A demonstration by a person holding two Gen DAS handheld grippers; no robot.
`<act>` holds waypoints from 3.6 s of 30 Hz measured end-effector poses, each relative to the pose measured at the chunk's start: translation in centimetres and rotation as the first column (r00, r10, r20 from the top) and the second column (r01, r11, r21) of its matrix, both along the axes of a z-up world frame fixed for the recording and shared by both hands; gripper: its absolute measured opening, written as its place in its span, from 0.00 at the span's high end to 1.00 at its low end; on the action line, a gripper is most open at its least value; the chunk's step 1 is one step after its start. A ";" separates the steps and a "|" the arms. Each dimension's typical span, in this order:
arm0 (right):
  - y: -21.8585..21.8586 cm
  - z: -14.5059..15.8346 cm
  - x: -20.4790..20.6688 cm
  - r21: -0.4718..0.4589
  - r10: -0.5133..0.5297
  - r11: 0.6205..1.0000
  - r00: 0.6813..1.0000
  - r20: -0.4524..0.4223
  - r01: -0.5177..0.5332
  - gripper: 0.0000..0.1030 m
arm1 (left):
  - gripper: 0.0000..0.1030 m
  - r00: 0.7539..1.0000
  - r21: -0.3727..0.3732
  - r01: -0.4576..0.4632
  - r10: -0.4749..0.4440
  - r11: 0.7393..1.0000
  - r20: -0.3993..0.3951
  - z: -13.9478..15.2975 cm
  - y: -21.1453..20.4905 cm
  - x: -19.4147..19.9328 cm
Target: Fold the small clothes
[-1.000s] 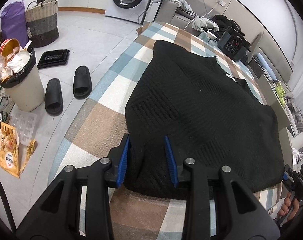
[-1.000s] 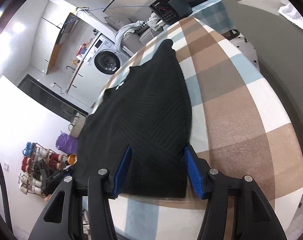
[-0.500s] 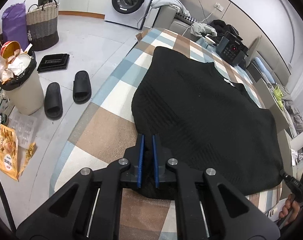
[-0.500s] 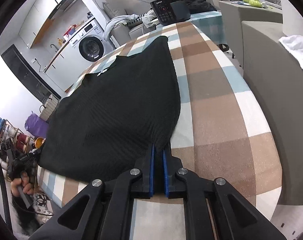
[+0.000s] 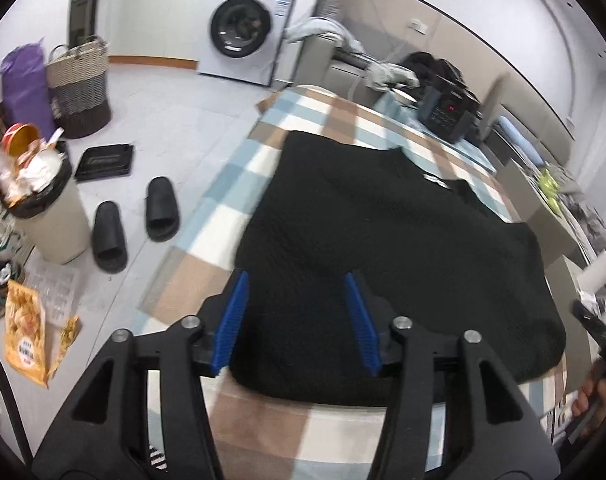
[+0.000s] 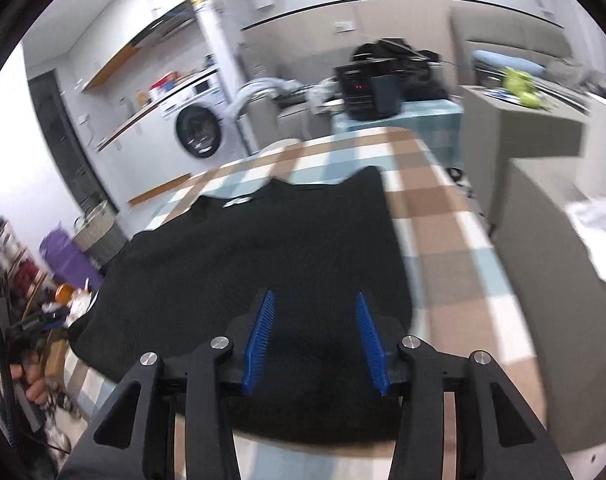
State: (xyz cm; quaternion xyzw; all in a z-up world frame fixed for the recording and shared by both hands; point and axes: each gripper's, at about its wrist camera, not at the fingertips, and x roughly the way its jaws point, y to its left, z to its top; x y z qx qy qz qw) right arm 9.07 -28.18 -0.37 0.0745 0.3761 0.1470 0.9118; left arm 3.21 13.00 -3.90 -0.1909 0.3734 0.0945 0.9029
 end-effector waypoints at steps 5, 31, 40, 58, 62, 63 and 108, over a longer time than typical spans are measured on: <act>5.6 -3.6 2.4 -0.005 0.117 0.993 0.989 -0.085 -0.118 0.58 | 0.49 0.994 -0.023 0.101 -0.102 0.995 -0.037 -1.0 -3.7 1.8; -3.8 -4.3 -6.0 0.124 -0.159 0.974 0.963 -0.219 0.189 0.58 | 0.49 0.995 -0.077 0.045 -0.052 0.996 -0.089 -3.0 -3.2 -2.3; -3.6 -5.5 -6.0 0.179 -0.153 0.963 0.952 -0.264 0.204 0.57 | 0.49 0.991 -0.114 -0.039 0.024 0.993 -0.132 -4.3 -0.8 -5.2; -4.8 -5.4 -5.8 0.190 -0.170 0.957 0.955 -0.244 0.219 0.50 | 0.49 0.990 -0.133 -0.082 0.065 0.988 -0.128 -5.4 -1.4 -0.5; -6.1 -5.2 -6.2 0.172 -0.216 0.950 0.947 -0.238 0.259 0.49 | 0.49 0.989 -0.131 -0.095 0.078 0.987 -0.127 -5.4 -1.0 -0.4; -6.5 -5.4 -6.0 0.161 -0.232 0.948 0.942 -0.243 0.275 0.49 | 0.49 0.988 -0.124 -0.098 0.081 0.987 -0.129 -5.4 -0.8 -0.4; -7.3 -0.5 0.2 0.101 -0.241 0.962 0.964 -0.117 0.253 0.51 | 0.46 0.999 -0.022 -0.034 0.034 0.999 -0.016 0.8 1.3 -3.9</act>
